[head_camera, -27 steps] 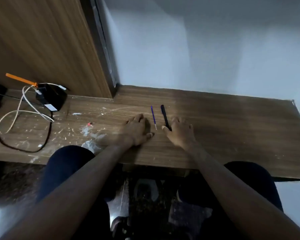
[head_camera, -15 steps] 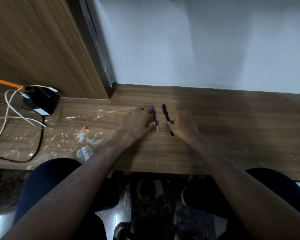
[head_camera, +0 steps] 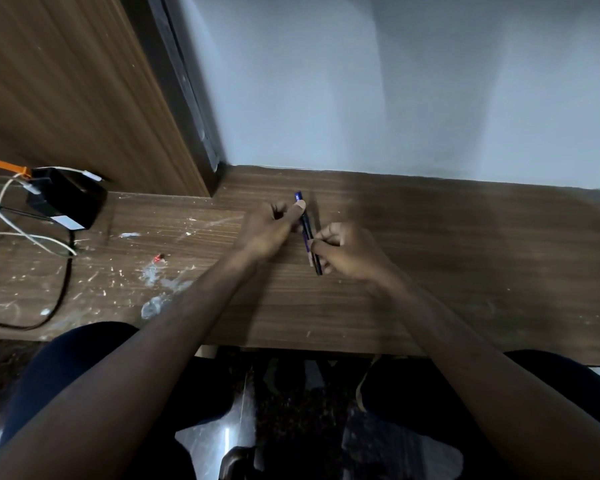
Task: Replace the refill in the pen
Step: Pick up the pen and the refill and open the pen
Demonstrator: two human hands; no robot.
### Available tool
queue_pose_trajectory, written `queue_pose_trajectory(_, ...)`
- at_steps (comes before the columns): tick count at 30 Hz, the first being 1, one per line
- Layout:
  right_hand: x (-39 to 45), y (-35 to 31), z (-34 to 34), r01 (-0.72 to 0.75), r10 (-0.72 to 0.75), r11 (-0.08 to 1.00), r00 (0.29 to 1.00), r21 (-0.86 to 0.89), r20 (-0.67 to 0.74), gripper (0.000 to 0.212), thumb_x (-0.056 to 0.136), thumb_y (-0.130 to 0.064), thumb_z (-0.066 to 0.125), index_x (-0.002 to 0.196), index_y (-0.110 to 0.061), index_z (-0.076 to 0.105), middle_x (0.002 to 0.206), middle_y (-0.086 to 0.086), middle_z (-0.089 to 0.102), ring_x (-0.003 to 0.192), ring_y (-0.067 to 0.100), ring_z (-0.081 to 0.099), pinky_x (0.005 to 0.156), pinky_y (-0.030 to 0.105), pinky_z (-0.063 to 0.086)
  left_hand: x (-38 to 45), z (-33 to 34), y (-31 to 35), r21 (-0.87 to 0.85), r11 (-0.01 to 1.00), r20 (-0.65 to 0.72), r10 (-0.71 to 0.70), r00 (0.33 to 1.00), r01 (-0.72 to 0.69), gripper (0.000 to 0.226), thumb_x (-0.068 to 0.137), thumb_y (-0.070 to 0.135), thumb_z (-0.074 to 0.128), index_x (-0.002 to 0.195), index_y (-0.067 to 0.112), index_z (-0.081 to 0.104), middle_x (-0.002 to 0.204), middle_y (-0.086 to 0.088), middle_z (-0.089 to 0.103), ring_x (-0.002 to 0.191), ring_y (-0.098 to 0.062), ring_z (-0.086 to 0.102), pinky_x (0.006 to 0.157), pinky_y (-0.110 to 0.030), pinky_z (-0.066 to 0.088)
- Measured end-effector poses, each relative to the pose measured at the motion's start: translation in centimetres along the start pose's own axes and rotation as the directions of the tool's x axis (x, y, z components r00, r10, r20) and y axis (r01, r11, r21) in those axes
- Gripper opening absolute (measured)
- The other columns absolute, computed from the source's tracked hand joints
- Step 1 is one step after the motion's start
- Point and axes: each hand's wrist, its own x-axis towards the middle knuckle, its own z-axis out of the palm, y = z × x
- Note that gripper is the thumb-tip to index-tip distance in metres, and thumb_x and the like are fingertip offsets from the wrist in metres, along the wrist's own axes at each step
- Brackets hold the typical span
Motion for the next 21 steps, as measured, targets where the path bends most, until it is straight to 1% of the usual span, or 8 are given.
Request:
queue_pose_trajectory(3, -0.5, -0.2, 0.4, -0.07, 0.051, 0.986, 0.99, 0.149, 0.129, 0.006, 0.1, -0.021, 0.068, 0.103, -0.018, 0.071, 0.089, 0.002, 0.082, 0.067, 0.008, 0.071, 0.062, 0.03, 0.059, -0.4, 0.5, -0.1, -0.173, 0.984, 0.052, 0.046, 0.998, -0.036, 0.033, 0.102, 0.034, 0.071, 0.095, 0.004, 0.081, 0.085, -0.009, 0.078, 0.068, -0.004, 0.066, 0.061, -0.014, 0.047)
queue_pose_trajectory(4, -0.7, -0.2, 0.4, -0.071, 0.048, 0.984, 0.989, 0.165, 0.141, 0.011, 0.102, -0.025, 0.067, 0.108, -0.018, 0.072, 0.089, 0.002, 0.082, 0.066, 0.006, 0.07, 0.059, 0.026, 0.057, -0.5, 0.7, -0.2, -0.197, 0.98, 0.051, 0.051, 0.997, -0.04, 0.03, 0.099, 0.033, 0.075, 0.094, 0.004, 0.081, 0.081, -0.006, 0.077, 0.065, -0.002, 0.066, 0.059, -0.011, 0.047)
queue_pose_trajectory(6, -1.0, -0.2, 0.2, -0.021, 0.003, 0.989, 0.992, 0.146, 0.123, 0.02, 0.104, -0.031, 0.066, 0.113, -0.016, 0.074, 0.088, 0.003, 0.083, 0.065, 0.005, 0.068, 0.056, 0.02, 0.056, -0.4, 0.8, -0.5, -0.227, 0.974, 0.047, 0.022, 0.999, -0.011, 0.026, 0.093, 0.033, 0.082, 0.093, 0.007, 0.083, 0.081, -0.001, 0.08, 0.069, -0.003, 0.071, 0.063, -0.013, 0.051)
queue_pose_trajectory(10, -1.4, -0.3, 0.1, 0.028, -0.034, 0.997, 0.997, 0.079, 0.075, 0.022, 0.102, -0.027, 0.07, 0.104, -0.008, 0.08, 0.088, 0.008, 0.083, 0.066, 0.009, 0.07, 0.065, 0.025, 0.061, -0.1, 1.0, -0.9, -0.21, 0.977, -0.002, -0.046, 0.999, 0.044, 0.023, 0.083, 0.039, 0.091, 0.081, 0.018, 0.083, 0.075, 0.009, 0.08, 0.068, 0.003, 0.07, 0.07, -0.016, 0.051)
queue_pose_trajectory(14, -1.6, -0.3, -0.1, 0.043, -0.045, 0.999, 0.998, -0.032, -0.038, 0.024, 0.091, -0.029, 0.083, 0.096, -0.006, 0.08, 0.08, 0.009, 0.082, 0.052, 0.003, 0.068, 0.047, 0.017, 0.052, 0.1, 1.6, -1.0, -0.218, 0.973, -0.063, -0.087, 0.994, 0.072, 0.027, 0.076, 0.042, 0.095, 0.066, 0.023, 0.078, 0.063, 0.015, 0.074, 0.058, 0.006, 0.063, 0.07, -0.021, 0.048)
queue_pose_trajectory(16, -1.7, -0.5, -0.3, 0.045, -0.05, 0.997, 0.996, -0.064, -0.071, 0.025, 0.087, -0.031, 0.087, 0.091, -0.007, 0.081, 0.075, 0.008, 0.082, 0.049, 0.007, 0.067, 0.045, 0.022, 0.055, 0.1, 1.8, -1.0, -0.229, 0.97, -0.081, -0.102, 0.991, 0.081, 0.029, 0.075, 0.044, 0.095, 0.063, 0.024, 0.077, 0.06, 0.016, 0.072, 0.055, 0.008, 0.062, 0.068, -0.02, 0.046)
queue_pose_trajectory(19, -1.9, -0.9, -0.6, 0.044, -0.052, 0.995, 0.994, -0.084, -0.097, 0.026, 0.084, -0.03, 0.091, 0.088, -0.007, 0.081, 0.069, 0.006, 0.08, 0.05, 0.014, 0.067, 0.051, 0.034, 0.058, -0.1, 2.2, -1.1, -0.272, 0.959, -0.091, -0.112, 0.99, 0.084, 0.026, 0.077, 0.041, 0.094, 0.068, 0.023, 0.078, 0.06, 0.017, 0.072, 0.055, 0.009, 0.063, 0.065, -0.019, 0.047)
queue_pose_trajectory(21, -1.9, -1.1, -0.8, 0.038, -0.044, 0.996, 0.996, -0.076, -0.081, 0.026, 0.086, -0.028, 0.088, 0.088, -0.004, 0.081, 0.069, 0.012, 0.079, 0.052, 0.017, 0.066, 0.056, 0.04, 0.06, -0.2, 2.5, -1.0, -0.3, 0.95, -0.059, -0.108, 0.992, 0.085, 0.025, 0.082, 0.037, 0.091, 0.07, 0.021, 0.077, 0.057, 0.016, 0.069, 0.051, 0.006, 0.06, 0.063, -0.02, 0.046)
